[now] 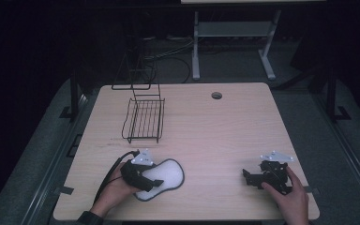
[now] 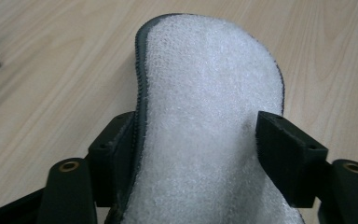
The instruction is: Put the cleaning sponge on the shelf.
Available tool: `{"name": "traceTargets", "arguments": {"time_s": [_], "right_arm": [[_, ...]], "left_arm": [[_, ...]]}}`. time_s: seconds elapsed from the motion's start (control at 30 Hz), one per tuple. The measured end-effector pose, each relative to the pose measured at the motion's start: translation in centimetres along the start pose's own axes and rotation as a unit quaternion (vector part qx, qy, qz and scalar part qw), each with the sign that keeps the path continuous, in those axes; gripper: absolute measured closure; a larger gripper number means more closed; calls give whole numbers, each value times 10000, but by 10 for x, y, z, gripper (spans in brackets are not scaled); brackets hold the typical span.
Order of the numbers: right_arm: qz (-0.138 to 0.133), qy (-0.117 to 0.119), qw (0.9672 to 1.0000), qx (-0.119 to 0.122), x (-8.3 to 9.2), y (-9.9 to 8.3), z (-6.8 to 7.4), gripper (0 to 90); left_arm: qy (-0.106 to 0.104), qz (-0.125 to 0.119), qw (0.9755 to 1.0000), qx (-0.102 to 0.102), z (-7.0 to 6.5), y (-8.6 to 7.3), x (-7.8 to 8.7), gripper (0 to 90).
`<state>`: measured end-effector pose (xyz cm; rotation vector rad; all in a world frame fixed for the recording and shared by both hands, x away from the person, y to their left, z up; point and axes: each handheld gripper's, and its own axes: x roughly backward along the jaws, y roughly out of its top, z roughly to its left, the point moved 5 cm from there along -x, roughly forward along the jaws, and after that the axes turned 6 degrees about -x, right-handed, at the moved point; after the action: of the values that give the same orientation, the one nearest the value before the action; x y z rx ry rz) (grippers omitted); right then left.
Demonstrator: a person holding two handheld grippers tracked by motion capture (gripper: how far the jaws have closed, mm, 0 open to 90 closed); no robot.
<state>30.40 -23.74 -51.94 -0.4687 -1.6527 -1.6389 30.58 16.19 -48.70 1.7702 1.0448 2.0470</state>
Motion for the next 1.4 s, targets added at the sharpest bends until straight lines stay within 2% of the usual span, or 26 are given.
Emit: {"name": "traceTargets", "arguments": {"time_s": [0.13,0.53,1.1,1.4], "right_arm": [[-1,1,10000,1,0,0,0,0],[-1,-1,10000,0,0,0,0,0],[-1,-1,10000,1,0,0,0,0],[-1,-1,10000,0,0,0,0,0]], "left_arm": [[4,-172,9998,126,3,1,6,426],[-99,-385,9988,273,7,3,15,571],[-277,-701,9959,494,9,8,28,704],[-320,-817,9948,509,9,13,36,757]]}}
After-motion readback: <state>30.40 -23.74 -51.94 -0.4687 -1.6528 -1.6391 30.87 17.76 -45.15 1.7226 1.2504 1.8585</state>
